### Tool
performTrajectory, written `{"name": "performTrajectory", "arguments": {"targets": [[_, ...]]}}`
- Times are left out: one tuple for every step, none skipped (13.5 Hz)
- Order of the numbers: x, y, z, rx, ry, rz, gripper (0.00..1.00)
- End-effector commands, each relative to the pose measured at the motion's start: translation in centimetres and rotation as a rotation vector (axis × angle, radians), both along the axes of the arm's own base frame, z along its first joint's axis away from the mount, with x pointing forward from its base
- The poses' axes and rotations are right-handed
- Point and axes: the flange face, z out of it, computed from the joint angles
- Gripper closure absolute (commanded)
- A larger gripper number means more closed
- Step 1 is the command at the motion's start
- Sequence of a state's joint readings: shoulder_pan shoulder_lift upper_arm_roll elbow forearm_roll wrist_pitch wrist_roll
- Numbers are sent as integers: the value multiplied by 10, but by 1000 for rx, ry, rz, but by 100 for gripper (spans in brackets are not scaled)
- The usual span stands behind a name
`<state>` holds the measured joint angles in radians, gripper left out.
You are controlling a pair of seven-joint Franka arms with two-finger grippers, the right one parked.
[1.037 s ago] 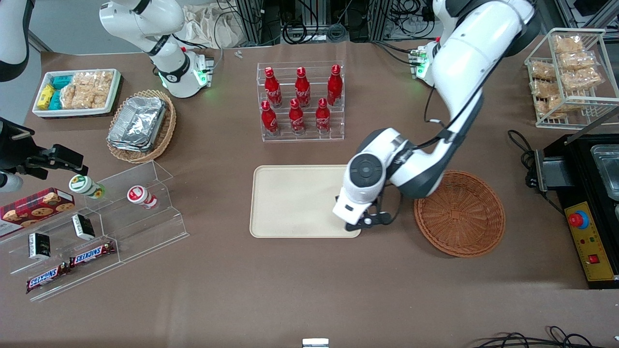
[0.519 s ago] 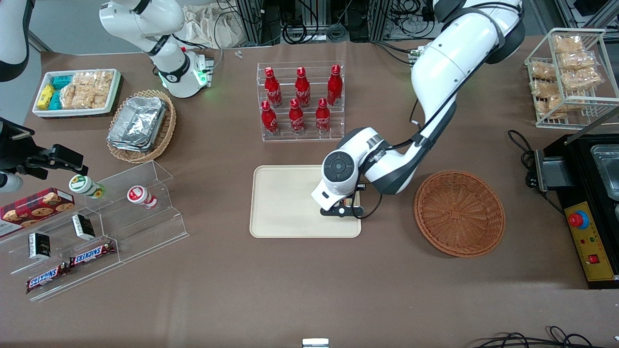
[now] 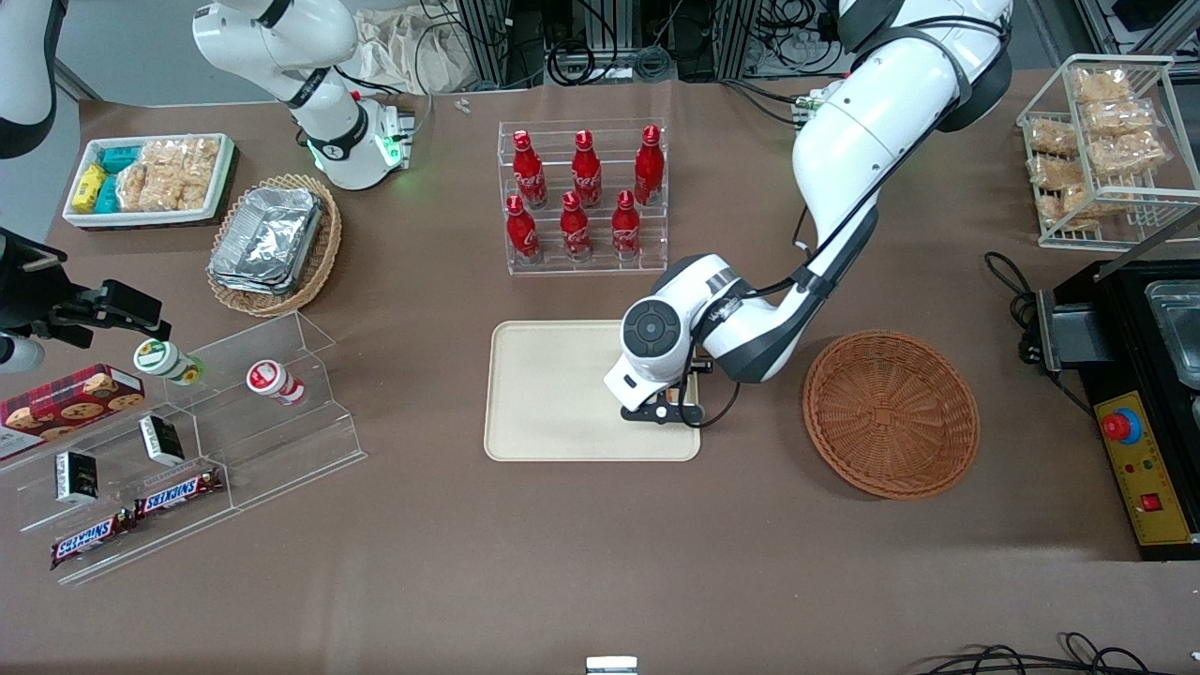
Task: Place sandwich from basket to tray
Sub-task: 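Lower the sandwich onto the tray and open the left gripper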
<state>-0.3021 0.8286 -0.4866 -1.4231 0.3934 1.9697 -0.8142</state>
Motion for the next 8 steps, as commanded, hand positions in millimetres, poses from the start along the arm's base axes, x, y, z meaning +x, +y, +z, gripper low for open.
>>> {"name": "performTrajectory", "arguments": {"targets": [[20,18,37,2,-58,81,0],[23,20,49,3,-84,133,0],[27,22,67,1,-118,183,0],[39,37,87,-6,-152,251,0],[49,49,112,-20,-189,312,0],[57,62,143,-34,-231,359,0],[65,87,170,-19,-251,398,0],[70,113,192,7,-250,430,0]]}}
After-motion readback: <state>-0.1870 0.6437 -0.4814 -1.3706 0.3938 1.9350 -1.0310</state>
